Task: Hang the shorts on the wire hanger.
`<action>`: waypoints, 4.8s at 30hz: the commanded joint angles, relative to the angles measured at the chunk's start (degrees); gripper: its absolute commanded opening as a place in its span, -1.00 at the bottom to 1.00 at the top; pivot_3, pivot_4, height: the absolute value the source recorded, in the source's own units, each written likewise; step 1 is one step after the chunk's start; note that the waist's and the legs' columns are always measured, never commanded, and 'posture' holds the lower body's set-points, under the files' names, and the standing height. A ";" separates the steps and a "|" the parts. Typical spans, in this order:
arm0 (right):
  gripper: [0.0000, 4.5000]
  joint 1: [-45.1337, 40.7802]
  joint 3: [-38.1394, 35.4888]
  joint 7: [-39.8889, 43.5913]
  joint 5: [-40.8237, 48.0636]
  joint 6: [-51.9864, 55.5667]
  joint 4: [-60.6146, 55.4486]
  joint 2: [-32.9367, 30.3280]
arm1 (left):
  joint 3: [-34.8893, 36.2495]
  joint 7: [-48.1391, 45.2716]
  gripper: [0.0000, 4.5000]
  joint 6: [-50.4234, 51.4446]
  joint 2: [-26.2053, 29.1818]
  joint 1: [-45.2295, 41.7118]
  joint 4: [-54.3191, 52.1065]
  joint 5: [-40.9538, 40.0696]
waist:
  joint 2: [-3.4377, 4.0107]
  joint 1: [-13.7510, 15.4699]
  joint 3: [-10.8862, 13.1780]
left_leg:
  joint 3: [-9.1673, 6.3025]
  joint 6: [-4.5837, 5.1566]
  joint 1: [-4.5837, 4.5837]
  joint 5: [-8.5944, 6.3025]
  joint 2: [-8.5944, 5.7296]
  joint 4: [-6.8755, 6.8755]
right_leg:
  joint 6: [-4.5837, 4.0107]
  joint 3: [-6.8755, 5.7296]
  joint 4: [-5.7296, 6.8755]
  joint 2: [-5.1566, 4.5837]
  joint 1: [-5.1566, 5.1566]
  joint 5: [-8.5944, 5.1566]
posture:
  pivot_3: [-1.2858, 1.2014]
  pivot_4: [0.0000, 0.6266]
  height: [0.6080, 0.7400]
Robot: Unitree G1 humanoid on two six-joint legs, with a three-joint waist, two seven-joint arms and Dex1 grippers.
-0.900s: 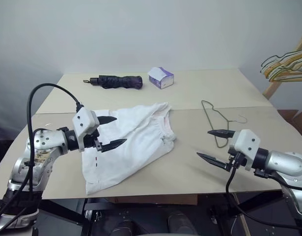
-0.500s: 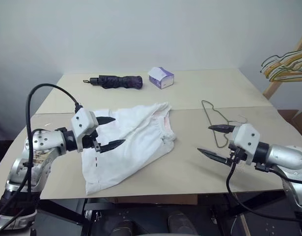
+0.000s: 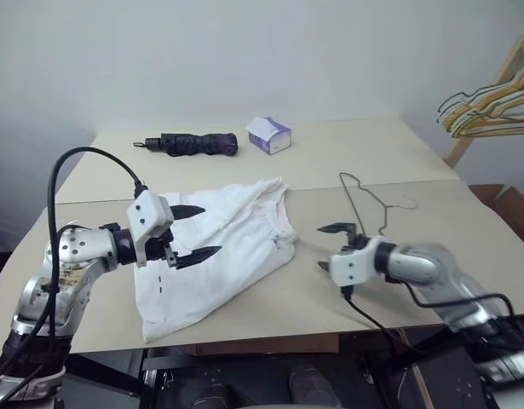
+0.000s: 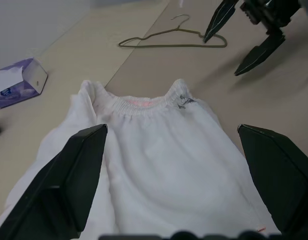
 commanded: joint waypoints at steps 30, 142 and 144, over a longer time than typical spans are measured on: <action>-0.77 -31.03 20.47 -15.65 -19.80 -19.23 41.61 15.04 | 4.02 4.12 1.00 1.25 0.68 5.94 -6.53 -0.31 | 0.01 -0.02 0.01 | -0.93 -0.09 1.10 0.08 0.04 -0.31 | -0.21 -0.02 0.43 0.31 0.74 -0.15 | -0.12 -1.00 1.00; -1.00 -39.00 2.77 -41.81 -2.18 -28.06 50.84 6.45 | -2.82 32.07 -0.99 -50.41 -8.82 -51.49 66.32 24.04 | -0.40 -7.96 0.14 | 0.42 1.04 -0.98 -0.93 -1.60 0.84 | 0.93 -0.12 0.78 -1.98 -0.88 -0.46 | -0.23 -1.00 1.00; -1.00 -33.86 3.40 -38.06 -1.74 -30.74 48.27 5.38 | -2.98 25.82 -0.99 -48.70 -6.78 -42.04 56.32 21.28 | -0.40 -8.48 0.14 | 0.39 1.05 -0.97 -0.75 -1.63 0.80 | 0.87 -0.10 0.90 -1.98 -0.93 -0.36 | -0.23 -1.00 1.00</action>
